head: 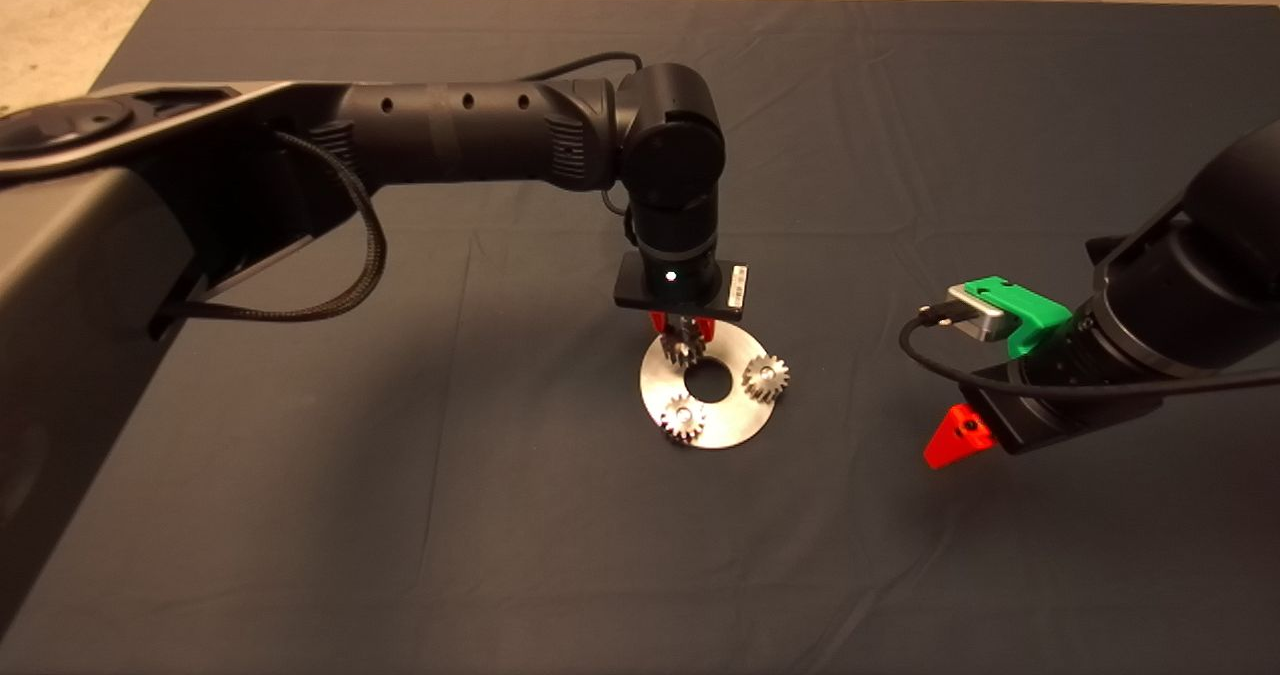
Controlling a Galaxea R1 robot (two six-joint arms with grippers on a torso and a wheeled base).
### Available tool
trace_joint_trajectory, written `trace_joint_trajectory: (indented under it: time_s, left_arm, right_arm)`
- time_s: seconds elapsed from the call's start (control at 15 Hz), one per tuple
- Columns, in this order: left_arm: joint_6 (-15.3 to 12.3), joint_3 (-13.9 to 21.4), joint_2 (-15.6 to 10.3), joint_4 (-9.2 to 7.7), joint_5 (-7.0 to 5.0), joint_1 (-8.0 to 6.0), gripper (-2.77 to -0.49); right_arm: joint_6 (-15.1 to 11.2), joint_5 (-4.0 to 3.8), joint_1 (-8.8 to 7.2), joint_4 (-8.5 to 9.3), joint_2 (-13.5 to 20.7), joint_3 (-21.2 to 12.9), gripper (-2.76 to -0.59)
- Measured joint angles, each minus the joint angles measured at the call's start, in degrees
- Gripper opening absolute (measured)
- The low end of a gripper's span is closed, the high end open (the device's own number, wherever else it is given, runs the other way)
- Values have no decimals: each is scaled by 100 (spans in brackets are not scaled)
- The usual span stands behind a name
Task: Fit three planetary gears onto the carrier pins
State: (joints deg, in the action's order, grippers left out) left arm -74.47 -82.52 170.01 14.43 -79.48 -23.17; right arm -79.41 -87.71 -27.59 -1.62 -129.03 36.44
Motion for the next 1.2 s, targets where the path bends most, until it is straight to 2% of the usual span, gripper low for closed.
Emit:
trace_joint_trajectory:
  time_s: [0.53, 0.6, 0.67, 0.87, 0.93, 1.2]
  left_arm:
    - [269, 0, 0, 15, 0, -6, -253]
    - [286, 0, 0, 98, 5, -34, -253]
    - [286, 0, -2, 144, -5, -106, -253]
    - [286, 18, -2, 166, -4, -518, -253]
    - [286, 46, -2, 171, -4, -544, -253]
    - [278, 138, 2, 163, 5, -409, -253]
  right_arm:
    - [0, 0, 0, 0, 0, 0, -89]
    - [0, 0, 0, 0, -2, 0, -89]
    - [0, -2, 2, 0, -1, 0, -89]
    - [0, 0, 11, 0, -2, 0, -89]
    - [0, 0, 11, 0, -2, 0, -89]
    - [0, -2, 13, 0, -2, 0, -89]
